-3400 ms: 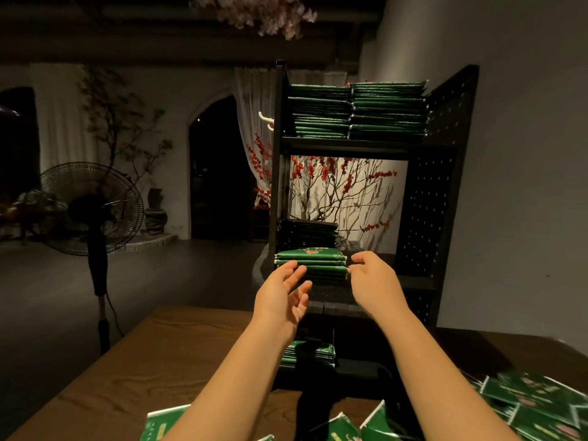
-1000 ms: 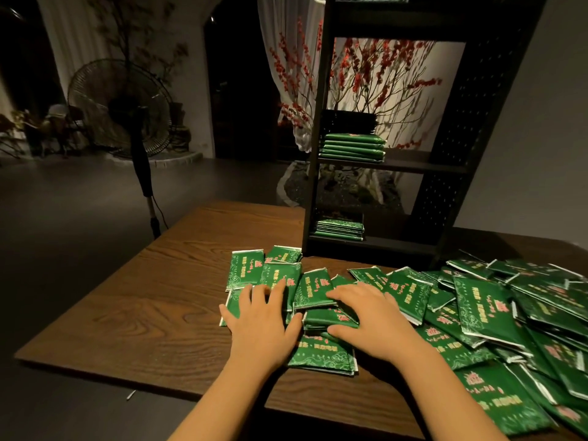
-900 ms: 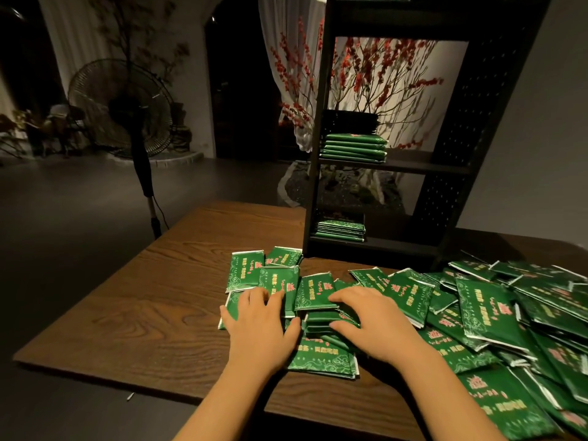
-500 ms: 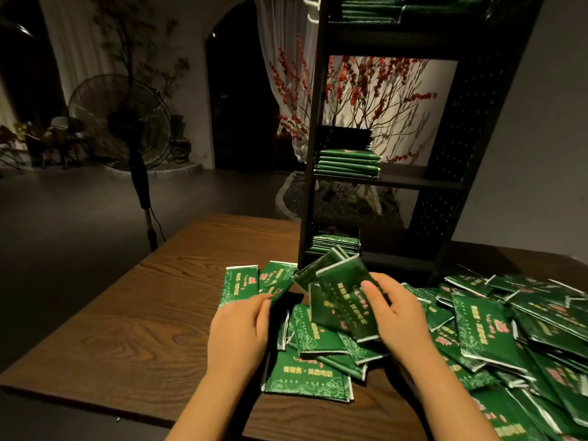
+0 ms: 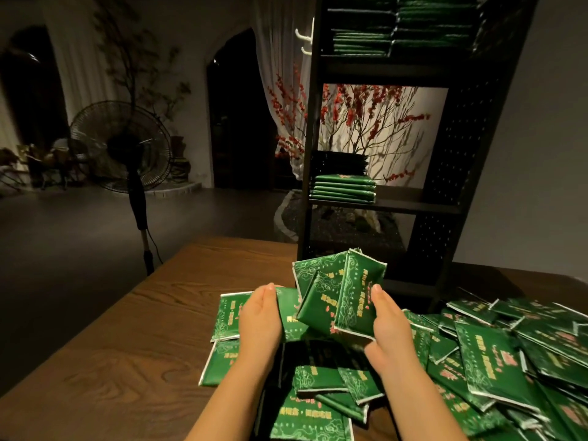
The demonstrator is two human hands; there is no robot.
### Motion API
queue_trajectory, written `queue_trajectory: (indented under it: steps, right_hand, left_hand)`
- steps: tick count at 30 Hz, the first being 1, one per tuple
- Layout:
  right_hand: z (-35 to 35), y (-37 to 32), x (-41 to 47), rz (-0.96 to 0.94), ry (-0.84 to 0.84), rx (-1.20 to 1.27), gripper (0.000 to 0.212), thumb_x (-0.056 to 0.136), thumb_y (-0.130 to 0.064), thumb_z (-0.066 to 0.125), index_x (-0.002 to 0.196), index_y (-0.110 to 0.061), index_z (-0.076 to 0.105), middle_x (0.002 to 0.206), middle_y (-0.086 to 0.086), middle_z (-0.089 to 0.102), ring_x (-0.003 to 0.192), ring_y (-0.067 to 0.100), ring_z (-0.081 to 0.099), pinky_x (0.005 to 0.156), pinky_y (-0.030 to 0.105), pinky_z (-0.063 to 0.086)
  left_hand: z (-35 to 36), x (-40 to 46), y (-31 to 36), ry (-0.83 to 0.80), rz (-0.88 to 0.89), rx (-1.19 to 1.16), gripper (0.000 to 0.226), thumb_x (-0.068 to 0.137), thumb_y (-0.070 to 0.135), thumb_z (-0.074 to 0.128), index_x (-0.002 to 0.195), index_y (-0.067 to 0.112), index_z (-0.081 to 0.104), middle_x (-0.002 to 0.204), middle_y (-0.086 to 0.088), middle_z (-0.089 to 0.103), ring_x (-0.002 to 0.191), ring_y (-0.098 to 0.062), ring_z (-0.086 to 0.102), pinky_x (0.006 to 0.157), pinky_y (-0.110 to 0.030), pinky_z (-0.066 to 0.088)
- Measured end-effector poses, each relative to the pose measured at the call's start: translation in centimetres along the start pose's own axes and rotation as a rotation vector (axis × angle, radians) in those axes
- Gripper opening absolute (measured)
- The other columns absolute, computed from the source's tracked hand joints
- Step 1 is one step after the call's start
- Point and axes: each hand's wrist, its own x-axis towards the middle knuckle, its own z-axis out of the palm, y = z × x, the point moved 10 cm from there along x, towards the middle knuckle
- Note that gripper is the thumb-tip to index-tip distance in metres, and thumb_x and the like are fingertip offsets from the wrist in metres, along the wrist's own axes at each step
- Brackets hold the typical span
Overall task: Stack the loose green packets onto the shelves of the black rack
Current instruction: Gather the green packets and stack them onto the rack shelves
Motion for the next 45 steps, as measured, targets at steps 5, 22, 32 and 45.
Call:
queue_trajectory:
  steps: [5,22,32,45]
  right_hand:
    - [-1.6,1.9,1.7,0.065,0.058,0.04,0.034,0.098,-0.041,0.054,0.127,-0.025,0.061,0.126,0.001,0.065,0.118,0.029,0.059,0.103,0.063,0.042]
    - [-0.6,0.2,0.6,-0.079,-0.122,-0.49,0.023,0.101,-0.027,0.049,0.102,-0.014,0.069,0.09,0.003,0.076,0.087,0.025,0.072,0.082,0.045,0.057]
    - [0.2,-1.0,-0.5,-0.26,-0.078,-0.533,0.016,0.098,-0.016,0.055,0.098,-0.024,0.07,0.084,-0.006,0.075,0.074,0.014,0.071,0.065,0.031,0.056]
    - [-1.8,1.2,0.2,-0.081,0.171,-0.233,0.017,0.106,-0.017,0.037,0.093,-0.008,0.044,0.075,0.003,0.043,0.064,0.016,0.037,0.064,0.03,0.035]
  left_hand:
    - [3.2,0.8,-1.6,-0.194,-0.148,-0.02,0.031,0.101,0.042,0.047,0.092,0.015,0.059,0.087,0.008,0.058,0.077,0.0,0.051,0.065,-0.008,0.038]
    - [3.8,1.0,-5.2,-0.196,-0.396,-0.757,0.027,0.096,0.029,0.059,0.108,0.006,0.066,0.091,-0.012,0.075,0.074,-0.025,0.073,0.067,-0.036,0.056]
    - [6.9,-1.8,-2.3,-0.559,-0.024,-0.05,0.078,0.09,0.057,0.052,0.154,0.023,0.023,0.148,0.024,0.02,0.134,0.001,0.026,0.109,-0.021,0.022]
    - [6.3,-1.5,-2.0,-0.301,-0.117,-0.088,0.03,0.105,0.044,0.033,0.109,0.021,0.052,0.113,0.003,0.063,0.107,-0.017,0.06,0.082,-0.028,0.048]
